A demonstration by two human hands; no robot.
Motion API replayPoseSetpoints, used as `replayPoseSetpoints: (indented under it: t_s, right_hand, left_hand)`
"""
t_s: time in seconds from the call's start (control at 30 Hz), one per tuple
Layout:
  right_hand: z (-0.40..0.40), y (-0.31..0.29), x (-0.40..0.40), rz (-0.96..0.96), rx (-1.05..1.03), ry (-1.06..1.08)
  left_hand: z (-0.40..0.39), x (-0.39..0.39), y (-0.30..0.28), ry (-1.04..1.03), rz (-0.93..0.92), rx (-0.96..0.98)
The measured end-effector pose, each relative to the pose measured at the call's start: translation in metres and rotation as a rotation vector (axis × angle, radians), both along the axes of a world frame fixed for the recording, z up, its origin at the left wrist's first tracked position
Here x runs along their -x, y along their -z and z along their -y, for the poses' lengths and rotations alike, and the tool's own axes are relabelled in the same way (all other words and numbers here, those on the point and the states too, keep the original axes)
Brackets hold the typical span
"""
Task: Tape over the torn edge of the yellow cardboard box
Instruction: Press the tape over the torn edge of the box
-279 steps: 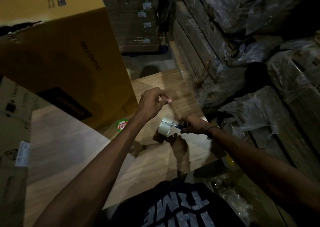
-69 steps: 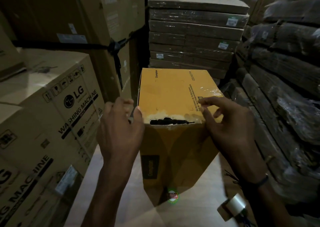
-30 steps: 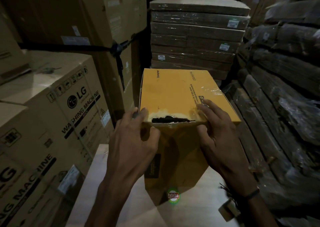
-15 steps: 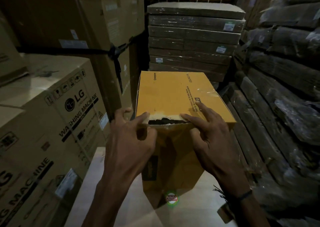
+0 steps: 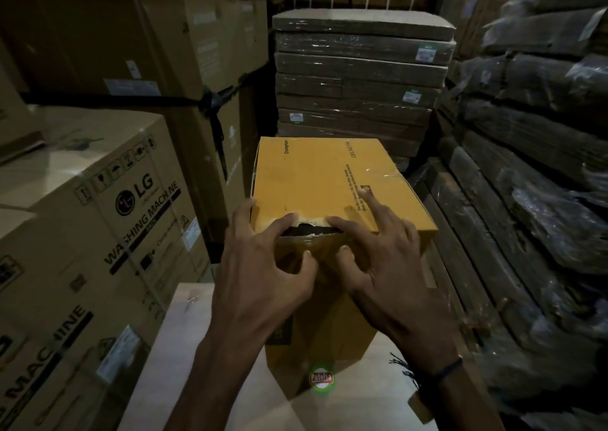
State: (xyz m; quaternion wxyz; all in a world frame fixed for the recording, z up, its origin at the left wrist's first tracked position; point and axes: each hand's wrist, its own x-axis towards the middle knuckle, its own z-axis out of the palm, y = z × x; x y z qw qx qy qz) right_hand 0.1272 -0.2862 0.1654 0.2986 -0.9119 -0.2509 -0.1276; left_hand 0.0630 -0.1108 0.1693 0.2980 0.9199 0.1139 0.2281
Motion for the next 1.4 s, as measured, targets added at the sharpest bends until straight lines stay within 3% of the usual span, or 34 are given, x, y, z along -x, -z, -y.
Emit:
replayPoseSetpoints:
  t_s: [0.37,0.5,0.57,0.73,0.8,1.3,1.4]
  right_hand:
    - [0.017,0.015,-0.006,-0.048,-0.286,0.05]
    - [0.013,0.007,-0.004,-0.044,-0.272,0.096]
    - [0.009,-0.001,0.0,-0.027,-0.227,0.087]
    - [-0.011,-0.002,0.001,-0.011,0.138,0.012]
    - [-0.013,0.003,-0.001,-0.017,0.161,0.018]
    - [0.013,0.008,-0.006,-0.041,-0.266,0.079]
    - [0.011,0.001,-0.002,-0.049,-0.234,0.117]
  left_hand:
    - [-0.031,0.002,0.017,-0.017,0.173,0.26]
    - [-0.029,0.004,0.015,-0.012,0.158,0.154]
    - [-0.023,0.004,0.014,0.024,0.127,0.071]
    - [-0.003,-0.004,0.016,0.078,0.051,-0.037]
    - [-0.003,-0.005,0.017,0.057,0.063,-0.026]
    - [-0.023,0.001,0.018,0.011,0.181,0.208]
    - [-0.02,0.003,0.016,0.018,0.164,0.2]
